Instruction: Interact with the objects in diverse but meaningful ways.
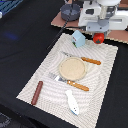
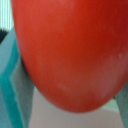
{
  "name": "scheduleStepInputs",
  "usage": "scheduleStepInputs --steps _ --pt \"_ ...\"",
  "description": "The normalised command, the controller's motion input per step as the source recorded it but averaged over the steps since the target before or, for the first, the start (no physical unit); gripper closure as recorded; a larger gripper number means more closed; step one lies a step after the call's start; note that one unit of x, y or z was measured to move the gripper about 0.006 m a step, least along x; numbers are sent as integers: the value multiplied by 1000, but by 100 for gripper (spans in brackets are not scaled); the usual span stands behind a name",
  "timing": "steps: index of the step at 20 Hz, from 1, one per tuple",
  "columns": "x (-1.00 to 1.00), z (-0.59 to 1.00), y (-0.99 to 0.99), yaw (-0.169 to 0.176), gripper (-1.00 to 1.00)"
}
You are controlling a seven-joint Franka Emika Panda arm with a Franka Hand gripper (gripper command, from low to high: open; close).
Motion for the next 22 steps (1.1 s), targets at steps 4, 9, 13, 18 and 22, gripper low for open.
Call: scheduleStepInputs --steps 4,9,13,18,22 --pt "-130 -376 31 1 100" --pt "-185 -283 -57 1 100" --pt "-116 -240 -180 0 100" --pt "-106 -21 -134 -3 -100" --pt "-70 351 -130 -12 -100"
